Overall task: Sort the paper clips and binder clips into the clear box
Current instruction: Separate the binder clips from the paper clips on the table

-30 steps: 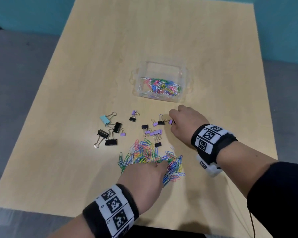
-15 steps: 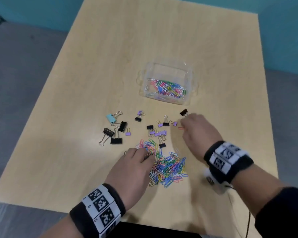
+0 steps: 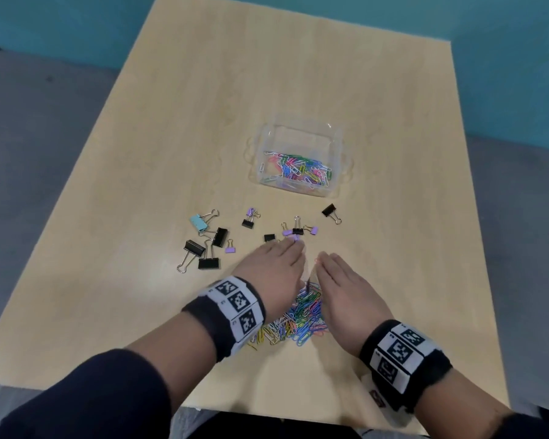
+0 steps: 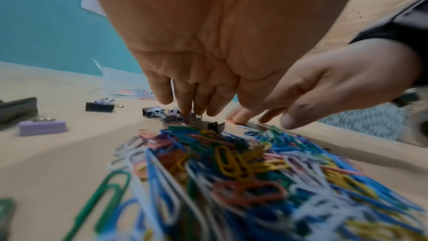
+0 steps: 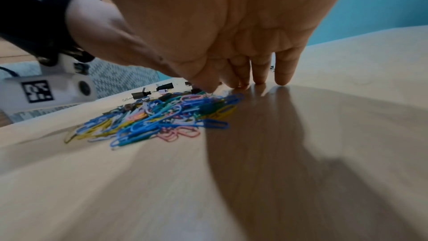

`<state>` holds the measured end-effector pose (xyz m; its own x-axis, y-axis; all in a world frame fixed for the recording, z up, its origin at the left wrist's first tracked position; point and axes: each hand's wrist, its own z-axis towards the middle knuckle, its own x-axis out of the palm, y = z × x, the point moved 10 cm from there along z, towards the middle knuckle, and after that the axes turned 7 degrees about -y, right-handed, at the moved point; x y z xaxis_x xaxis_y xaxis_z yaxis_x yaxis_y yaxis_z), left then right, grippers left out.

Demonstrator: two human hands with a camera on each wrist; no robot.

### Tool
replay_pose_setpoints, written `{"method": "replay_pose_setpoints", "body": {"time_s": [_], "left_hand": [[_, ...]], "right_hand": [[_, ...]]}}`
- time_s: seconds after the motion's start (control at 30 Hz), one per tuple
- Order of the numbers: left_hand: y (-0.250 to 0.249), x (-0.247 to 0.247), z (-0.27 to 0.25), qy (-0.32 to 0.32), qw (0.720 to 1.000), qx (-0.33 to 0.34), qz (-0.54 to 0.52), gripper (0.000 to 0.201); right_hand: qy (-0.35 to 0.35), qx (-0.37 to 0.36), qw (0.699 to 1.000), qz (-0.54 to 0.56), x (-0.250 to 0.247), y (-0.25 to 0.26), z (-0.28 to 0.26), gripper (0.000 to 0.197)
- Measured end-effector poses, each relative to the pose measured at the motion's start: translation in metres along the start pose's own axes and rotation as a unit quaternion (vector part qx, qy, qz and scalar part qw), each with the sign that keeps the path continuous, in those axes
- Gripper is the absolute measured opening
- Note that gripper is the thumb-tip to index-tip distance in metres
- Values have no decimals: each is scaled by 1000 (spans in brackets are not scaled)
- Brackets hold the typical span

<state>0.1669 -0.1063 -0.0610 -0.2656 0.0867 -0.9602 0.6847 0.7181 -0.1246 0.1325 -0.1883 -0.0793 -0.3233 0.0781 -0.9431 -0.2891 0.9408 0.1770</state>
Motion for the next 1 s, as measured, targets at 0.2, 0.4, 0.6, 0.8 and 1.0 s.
{"method": "replay_pose_setpoints", "body": {"time_s": [0.2, 0.4, 0.6, 0.8, 1.0], "left_hand": [[44, -8, 1, -11, 999, -45, -24, 56], [77, -32, -75, -178, 953, -169, -180, 47], [38, -13, -130, -159, 950, -176, -205, 51], [4, -6, -110, -152, 971, -102, -154, 46], [3, 15, -55, -63, 990, -90, -91, 63]], "right_hand": [[21, -47, 998, 26, 9, 16, -19, 65], [-10, -76, 996, 52, -13, 29, -16, 61], [-27, -76, 997, 11, -21, 45, 10, 60], [-21, -55, 997, 46, -19, 36, -1, 64], [-10, -19, 999, 38, -6, 35, -14, 65]]}}
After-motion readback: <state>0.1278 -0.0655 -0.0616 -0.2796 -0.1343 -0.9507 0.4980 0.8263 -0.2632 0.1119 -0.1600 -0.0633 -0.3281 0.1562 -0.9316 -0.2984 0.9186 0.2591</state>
